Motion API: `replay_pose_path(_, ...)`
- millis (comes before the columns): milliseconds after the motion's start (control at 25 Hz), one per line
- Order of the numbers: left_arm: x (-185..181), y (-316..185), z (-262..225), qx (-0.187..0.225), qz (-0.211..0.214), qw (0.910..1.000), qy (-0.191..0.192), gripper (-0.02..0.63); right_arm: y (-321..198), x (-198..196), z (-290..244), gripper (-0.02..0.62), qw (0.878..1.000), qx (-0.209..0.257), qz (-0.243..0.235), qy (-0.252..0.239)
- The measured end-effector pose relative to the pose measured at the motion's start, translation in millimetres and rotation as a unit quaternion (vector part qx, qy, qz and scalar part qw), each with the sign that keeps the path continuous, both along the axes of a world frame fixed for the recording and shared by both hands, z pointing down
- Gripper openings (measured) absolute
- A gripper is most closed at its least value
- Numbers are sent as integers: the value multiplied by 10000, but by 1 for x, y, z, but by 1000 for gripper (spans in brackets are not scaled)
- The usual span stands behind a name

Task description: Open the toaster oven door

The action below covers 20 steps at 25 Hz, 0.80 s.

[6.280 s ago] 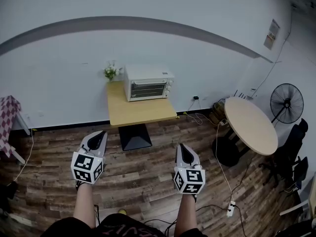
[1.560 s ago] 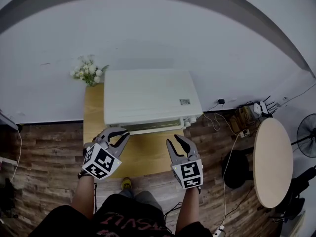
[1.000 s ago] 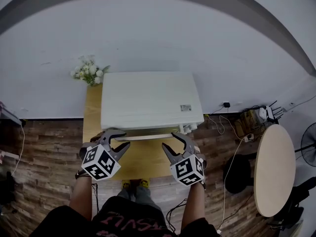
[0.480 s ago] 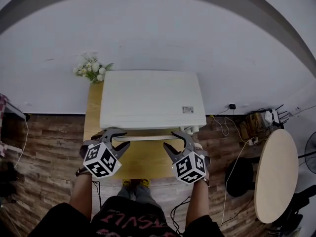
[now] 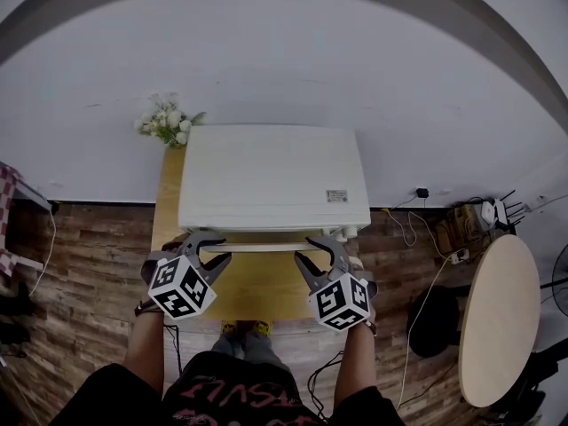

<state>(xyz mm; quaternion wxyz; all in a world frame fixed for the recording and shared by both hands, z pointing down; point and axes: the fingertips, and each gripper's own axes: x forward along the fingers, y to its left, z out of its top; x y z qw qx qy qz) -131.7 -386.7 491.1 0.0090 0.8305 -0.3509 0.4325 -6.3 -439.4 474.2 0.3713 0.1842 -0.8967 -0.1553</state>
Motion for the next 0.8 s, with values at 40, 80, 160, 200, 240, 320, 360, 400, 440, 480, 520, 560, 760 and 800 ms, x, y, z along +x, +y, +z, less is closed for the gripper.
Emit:
replay_pose_path(40, 0, 0, 0, -10, -15, 10000, -9, 121, 0, 0, 0, 160, 10000, 0, -15, -5)
replay_pose_path(80, 0, 1, 0, -29, -27, 10000, -12, 121, 1, 0, 0, 160, 10000, -8, -38, -14)
replay_pose_path(160, 1, 2, 1, -79, -41, 10000, -6, 121, 3, 1, 0, 156, 9999, -44, -92, -61)
replay_pose_path(200, 1, 3, 1, -96, -50, 9999, -5, 121, 4, 2, 0, 154, 9999, -61, -116, -92)
replay_pose_path(240, 2, 4, 2, -100, -65, 9999, -6, 121, 5, 2, 0, 152, 9998, -73, -140, -121)
replay_pose_path(320, 3, 6, 2, -78, -111, 9999, -19, 123, 7, 4, 0, 150, 9996, -82, -197, -161)
replay_pose_path(360, 4, 7, 2, -63, -134, 9999, -30, 123, 8, 5, 0, 149, 9996, -79, -229, -173)
replay_pose_path(400, 4, 7, 3, -53, -154, 9999, -41, 123, 9, 5, 0, 147, 9995, -76, -259, -185)
replay_pose_path(440, 5, 9, 3, -48, -168, 9998, -52, 123, 10, 6, 0, 144, 9994, -77, -283, -204)
replay_pose_path(480, 5, 10, 4, -46, -177, 9998, -63, 123, 12, 7, 0, 143, 9992, -87, -297, -237)
replay_pose_path(520, 5, 12, 4, -49, -183, 9998, -75, 123, 13, 7, 0, 143, 9991, -102, -303, -284)
replay_pose_path(560, 5, 13, 5, -50, -184, 9998, -89, 123, 15, 7, 0, 143, 9989, -115, -304, -338)
replay_pose_path(760, 9, 19, 7, 17, -214, 9997, -140, 123, 21, 11, 2, 141, 9987, -139, -316, -383)
replay_pose_path(800, 10, 21, 8, 32, -218, 9996, -150, 123, 23, 12, 3, 140, 9987, -146, -315, -360)
